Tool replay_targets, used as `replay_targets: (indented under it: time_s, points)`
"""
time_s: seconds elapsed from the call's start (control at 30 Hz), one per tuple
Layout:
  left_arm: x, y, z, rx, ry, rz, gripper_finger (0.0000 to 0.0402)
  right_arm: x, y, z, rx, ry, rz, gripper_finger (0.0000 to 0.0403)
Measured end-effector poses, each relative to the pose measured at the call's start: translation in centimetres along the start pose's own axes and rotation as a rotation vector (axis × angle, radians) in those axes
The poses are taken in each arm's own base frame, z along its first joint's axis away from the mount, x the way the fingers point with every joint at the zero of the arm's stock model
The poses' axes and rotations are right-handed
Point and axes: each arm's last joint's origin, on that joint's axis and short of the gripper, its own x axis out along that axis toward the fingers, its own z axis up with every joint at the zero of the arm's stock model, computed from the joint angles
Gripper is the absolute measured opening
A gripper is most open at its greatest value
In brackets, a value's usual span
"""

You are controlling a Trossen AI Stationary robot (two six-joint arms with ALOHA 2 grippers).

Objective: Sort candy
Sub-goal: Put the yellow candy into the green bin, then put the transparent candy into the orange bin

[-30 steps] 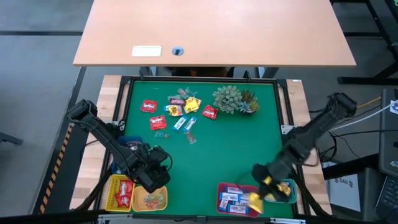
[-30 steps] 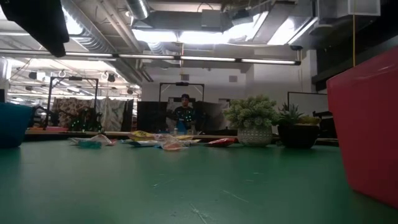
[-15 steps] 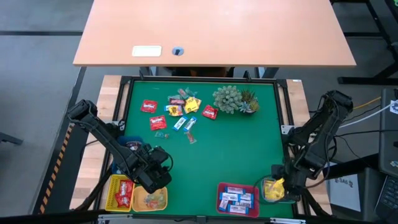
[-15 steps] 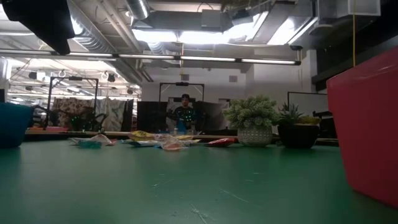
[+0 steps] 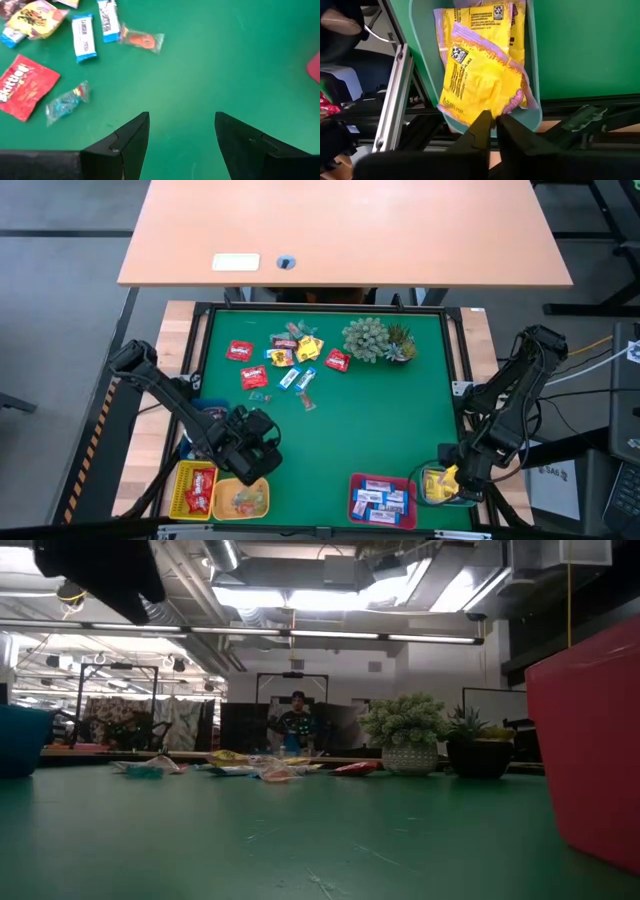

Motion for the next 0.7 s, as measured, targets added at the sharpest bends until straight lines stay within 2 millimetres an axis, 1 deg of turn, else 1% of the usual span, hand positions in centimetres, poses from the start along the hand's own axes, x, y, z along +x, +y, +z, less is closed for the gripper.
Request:
replay_targets:
  time_s: [0.2,0.27,0.33,0.43,0.57,0.7]
  points:
    - [1.4,0.9,1.8,-0.047,0.015,0.070,0.0211,0.0,0.0,0.0,0.000,-0.012,-0.006,0.0099]
    - [1.8,1.4,2.4,-0.024,0.021,0.104,0.0211,0.0,0.0,0.0,0.000,-0.019,-0.008,0.0117]
    - [2.2,1.8,2.9,0.036,0.052,0.130,0.0211,0.0,0.0,0.0,0.000,-0.019,-0.009,0.0129]
    - [3.0,2.7,3.8,0.123,0.111,0.169,0.0211,0.0,0.0,0.0,0.000,-0.019,-0.009,0.0139]
    - [4.1,4.1,5.3,0.236,0.201,0.212,0.0211,0.0,-0.1,0.1,0.001,-0.020,-0.010,0.0139]
    - [5.3,5.5,6.8,0.351,0.312,0.207,0.0211,0.0,-0.1,0.1,0.001,-0.021,-0.010,0.0137]
